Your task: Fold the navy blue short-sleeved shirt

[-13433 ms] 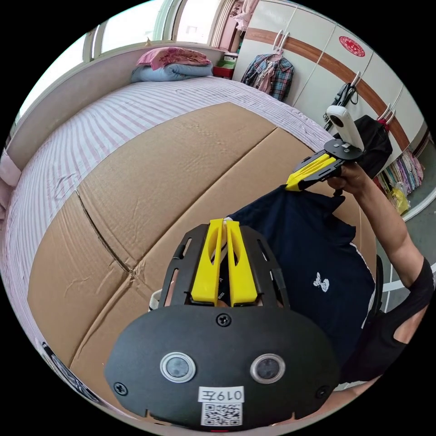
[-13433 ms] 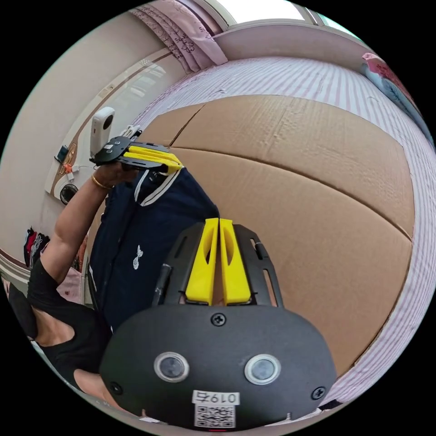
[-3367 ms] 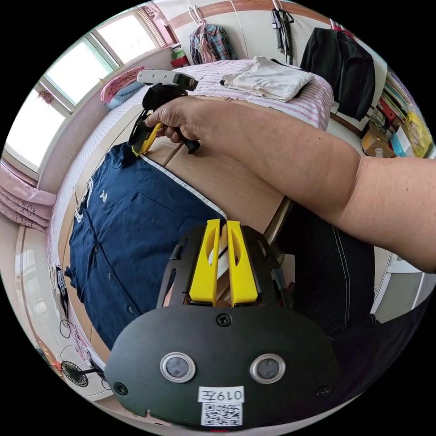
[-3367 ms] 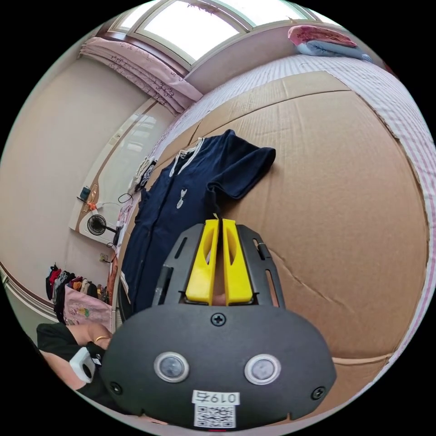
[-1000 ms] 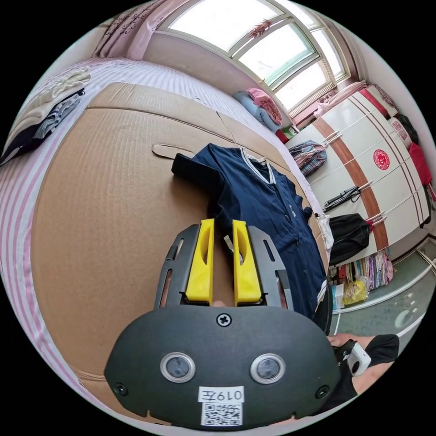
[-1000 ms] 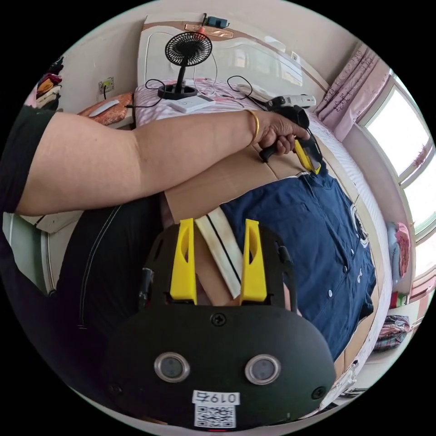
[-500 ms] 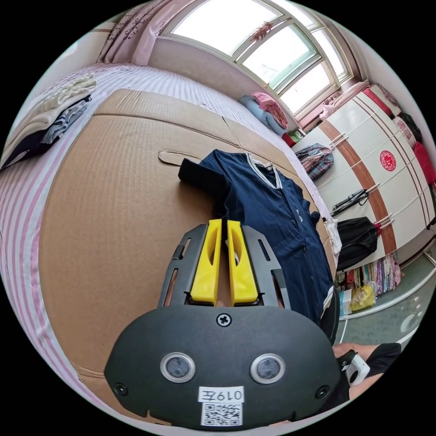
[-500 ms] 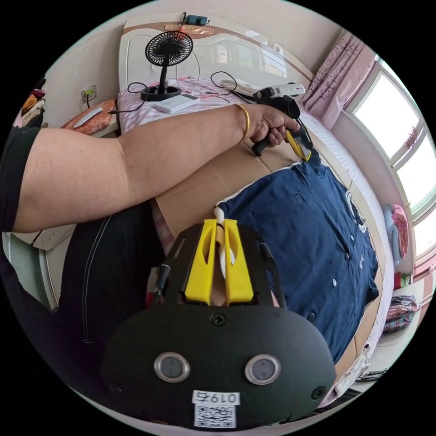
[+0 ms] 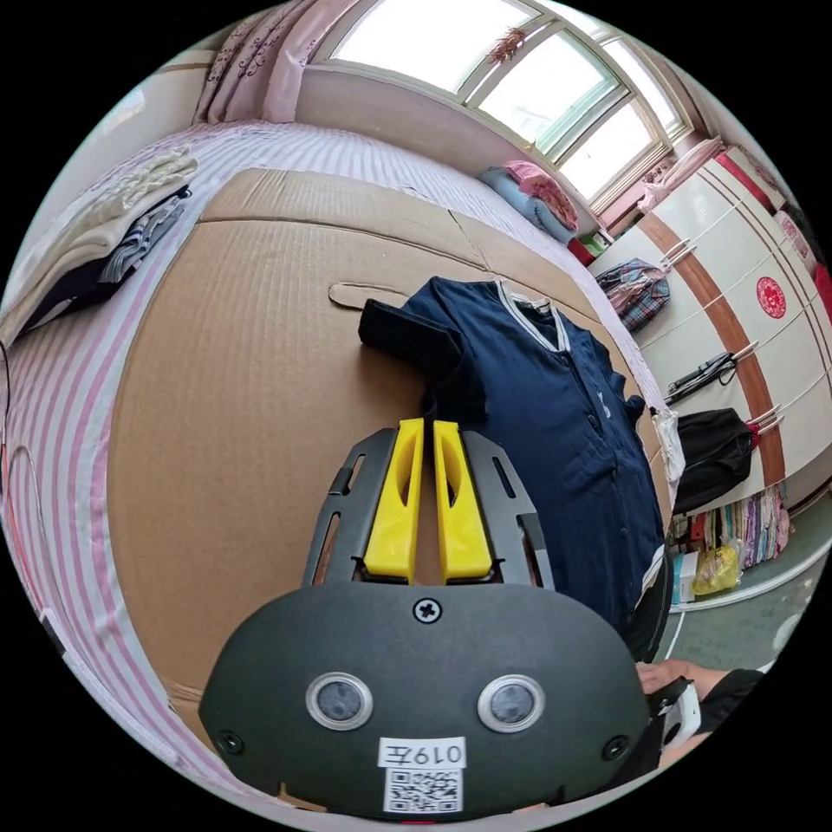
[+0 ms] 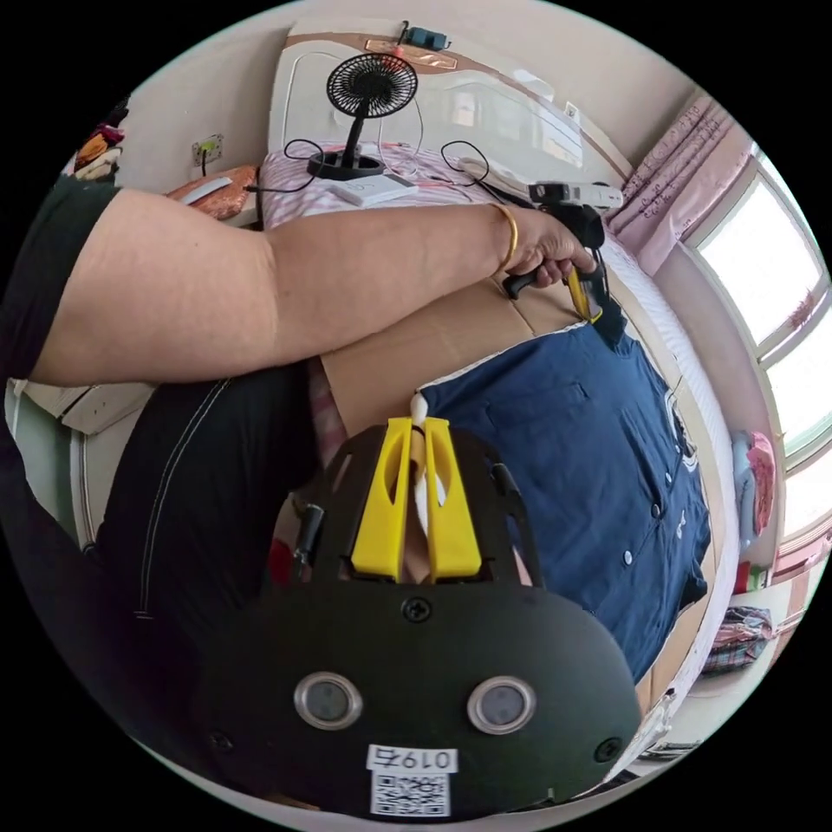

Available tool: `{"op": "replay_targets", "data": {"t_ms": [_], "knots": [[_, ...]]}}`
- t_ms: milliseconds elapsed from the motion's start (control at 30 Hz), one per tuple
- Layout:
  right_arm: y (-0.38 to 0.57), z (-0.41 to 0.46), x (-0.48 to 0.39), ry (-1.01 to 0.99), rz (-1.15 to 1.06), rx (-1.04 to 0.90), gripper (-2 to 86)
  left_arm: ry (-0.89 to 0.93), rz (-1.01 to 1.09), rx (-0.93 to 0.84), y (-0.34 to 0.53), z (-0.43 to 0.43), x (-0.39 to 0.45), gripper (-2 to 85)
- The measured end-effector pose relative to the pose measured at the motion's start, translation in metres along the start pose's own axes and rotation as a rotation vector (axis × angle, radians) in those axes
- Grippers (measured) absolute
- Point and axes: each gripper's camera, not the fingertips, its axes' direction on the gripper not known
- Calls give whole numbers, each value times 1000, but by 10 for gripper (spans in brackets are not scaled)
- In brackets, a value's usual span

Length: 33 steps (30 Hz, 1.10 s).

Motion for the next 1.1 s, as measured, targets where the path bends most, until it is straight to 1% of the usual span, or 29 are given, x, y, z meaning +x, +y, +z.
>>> {"op": "replay_targets", "data": {"t_ms": [100, 300, 400, 533, 600, 733, 833, 933, 967, 1100], "knots": [[13, 16, 13, 38, -41, -23, 5, -56, 24, -3, -3, 3, 9, 9], [45, 43, 50, 43, -66, -30, 14, -45, 4, 5, -7, 7, 4, 8], [59, 55, 69, 53, -33, -13, 34, -67, 44, -8, -10, 9, 11, 9], [76, 67, 86, 110, -47, -8, 67, -54, 59, -17, -11, 11, 12, 11], [81, 67, 100, 113, -23, 4, 72, -33, 59, -21, -12, 12, 10, 13], [83, 47, 150, 90, 101, 84, 72, 5, 63, -53, -12, 11, 9, 18], [68, 56, 183, 148, 159, 41, 78, 8, 65, -80, -9, 5, 9, 24], [56, 87, 207, 199, 181, -4, 78, 4, 55, -90, 0, -7, 8, 39], [53, 102, 216, 199, 193, -38, 77, 16, 44, -89, 5, -11, 6, 46], [56, 125, 235, 183, 207, -74, 63, 108, 45, -69, 17, -21, 3, 64]]}}
